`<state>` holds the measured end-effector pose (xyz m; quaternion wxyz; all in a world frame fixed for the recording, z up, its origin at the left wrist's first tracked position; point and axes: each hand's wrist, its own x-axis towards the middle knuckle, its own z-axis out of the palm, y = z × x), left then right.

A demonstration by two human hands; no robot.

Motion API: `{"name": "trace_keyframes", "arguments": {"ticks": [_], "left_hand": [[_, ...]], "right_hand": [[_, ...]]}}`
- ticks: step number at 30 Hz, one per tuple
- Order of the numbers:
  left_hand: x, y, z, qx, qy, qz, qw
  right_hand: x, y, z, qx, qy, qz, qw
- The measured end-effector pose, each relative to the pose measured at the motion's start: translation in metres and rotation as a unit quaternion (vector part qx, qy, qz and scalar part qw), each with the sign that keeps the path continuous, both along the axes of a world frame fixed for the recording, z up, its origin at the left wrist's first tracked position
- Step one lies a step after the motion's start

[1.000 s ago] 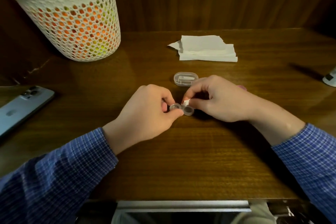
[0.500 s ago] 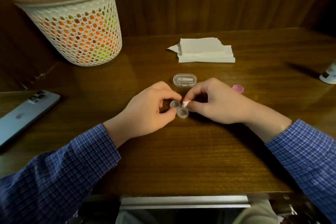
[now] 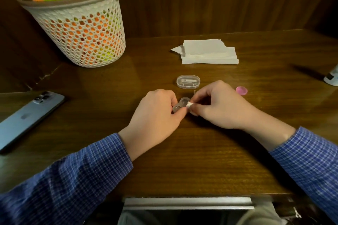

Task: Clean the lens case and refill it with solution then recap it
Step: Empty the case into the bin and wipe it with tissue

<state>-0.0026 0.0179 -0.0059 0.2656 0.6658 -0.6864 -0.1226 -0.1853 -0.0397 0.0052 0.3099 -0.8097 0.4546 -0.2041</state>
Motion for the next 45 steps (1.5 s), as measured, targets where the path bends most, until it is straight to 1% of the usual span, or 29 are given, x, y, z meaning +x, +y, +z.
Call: {"name": "trace_keyframes", "arguments": {"ticks": [5, 7, 11, 15, 24, 28, 31, 34, 38, 43, 45], "left_hand": [[0.001, 0.002, -0.001, -0.008, 0.003, 0.009, 1.000], [0.000, 0.002, -0.001, -0.002, 0.024, 0.009, 1.000], [0.001, -0.002, 0.003, 0.022, 0.062, 0.001, 0.998], [0.004, -0.005, 0.004, 0.050, 0.080, -0.023, 0.995], [0.011, -0.005, 0.004, 0.061, 0.095, -0.060, 0.992], [0.013, -0.006, 0.005, 0.074, 0.113, -0.071, 0.988], [0.015, -0.008, 0.006, 0.086, 0.121, -0.089, 0.985], [0.016, -0.009, 0.008, 0.097, 0.120, -0.105, 0.983], [0.015, -0.009, 0.008, 0.108, 0.127, -0.095, 0.981], [0.011, -0.006, 0.013, 0.091, 0.115, -0.097, 0.984], [0.011, -0.004, 0.017, 0.063, 0.134, -0.091, 0.985]], "right_hand": [[-0.005, -0.005, 0.001, -0.027, -0.004, -0.054, 0.998], [-0.004, -0.005, 0.003, -0.018, -0.006, -0.033, 0.999], [-0.005, -0.006, 0.008, 0.030, 0.001, 0.021, 0.999], [0.000, -0.006, 0.004, -0.018, -0.008, -0.036, 0.999], [-0.002, -0.006, 0.003, -0.065, 0.003, -0.088, 0.994], [-0.009, -0.005, 0.007, -0.044, 0.011, -0.028, 0.999], [-0.009, -0.005, 0.006, -0.042, 0.016, -0.030, 0.999], [-0.002, -0.005, 0.004, -0.044, -0.012, -0.057, 0.997], [-0.008, -0.002, 0.005, -0.024, -0.091, -0.083, 0.992], [-0.020, 0.007, 0.008, 0.079, -0.169, -0.085, 0.979], [-0.022, 0.010, 0.012, 0.106, -0.187, -0.078, 0.974]]}}
